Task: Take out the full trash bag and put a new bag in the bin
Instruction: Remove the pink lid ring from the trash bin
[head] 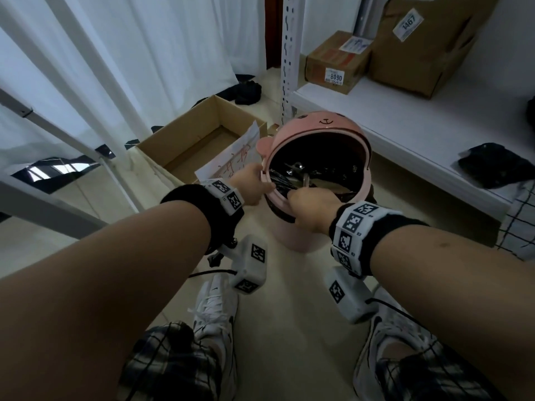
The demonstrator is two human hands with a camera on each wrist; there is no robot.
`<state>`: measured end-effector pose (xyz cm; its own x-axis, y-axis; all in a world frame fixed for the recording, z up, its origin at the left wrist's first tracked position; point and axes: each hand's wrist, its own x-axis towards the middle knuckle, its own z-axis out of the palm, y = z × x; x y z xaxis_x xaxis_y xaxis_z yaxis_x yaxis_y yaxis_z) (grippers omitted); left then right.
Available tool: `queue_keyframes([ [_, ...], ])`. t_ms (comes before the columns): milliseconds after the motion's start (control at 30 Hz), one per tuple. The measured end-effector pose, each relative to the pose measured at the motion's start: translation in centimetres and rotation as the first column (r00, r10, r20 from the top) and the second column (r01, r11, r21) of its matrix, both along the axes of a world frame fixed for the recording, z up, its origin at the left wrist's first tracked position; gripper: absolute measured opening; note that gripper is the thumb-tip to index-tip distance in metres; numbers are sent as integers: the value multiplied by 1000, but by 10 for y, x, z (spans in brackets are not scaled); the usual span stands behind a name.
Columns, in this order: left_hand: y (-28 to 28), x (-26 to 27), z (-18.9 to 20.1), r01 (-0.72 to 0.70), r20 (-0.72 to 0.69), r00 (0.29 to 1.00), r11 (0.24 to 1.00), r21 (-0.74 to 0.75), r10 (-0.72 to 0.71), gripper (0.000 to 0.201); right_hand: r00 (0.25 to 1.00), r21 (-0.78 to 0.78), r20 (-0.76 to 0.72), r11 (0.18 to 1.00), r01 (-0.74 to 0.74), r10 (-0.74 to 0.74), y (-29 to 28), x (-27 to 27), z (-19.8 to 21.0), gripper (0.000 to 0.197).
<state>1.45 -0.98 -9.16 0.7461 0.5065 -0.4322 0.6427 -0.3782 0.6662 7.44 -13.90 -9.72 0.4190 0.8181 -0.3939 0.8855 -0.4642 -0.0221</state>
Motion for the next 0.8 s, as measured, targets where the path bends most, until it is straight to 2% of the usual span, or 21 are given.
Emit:
queue_keyframes([
  [100,-4,1,-6,-63,22,998,986,-151,67,17,998,79,-45,995,54,-50,4,10,7,6],
  [167,-5,5,-6,-70,58,995,969,-236,86,23,993,115,-87,989,92,-82,6,20,14,11],
  [233,-5,9,-1,-125,87,982,928,-351,165,30,987,151,-122,980,127,-109,5,30,17,23],
  [367,-8,15,9,-130,132,968,877,-463,214,26,968,247,-210,951,185,-134,-5,43,19,22],
  [467,-12,19,10,-103,166,968,905,-413,186,28,946,359,-277,895,264,-168,-7,50,25,30],
  [567,-19,22,9,-59,206,969,939,-340,136,31,925,436,-324,837,332,-198,-3,54,30,29],
  [633,-22,20,7,-49,232,965,950,-310,125,32,917,390,-337,854,343,-214,1,55,32,21],
  [733,-26,18,5,-20,242,965,951,-310,99,29,900,273,-340,887,372,-273,3,54,33,33],
  [800,-29,18,6,1,238,968,951,-310,76,27,895,226,-323,894,388,-307,1,54,31,32],
])
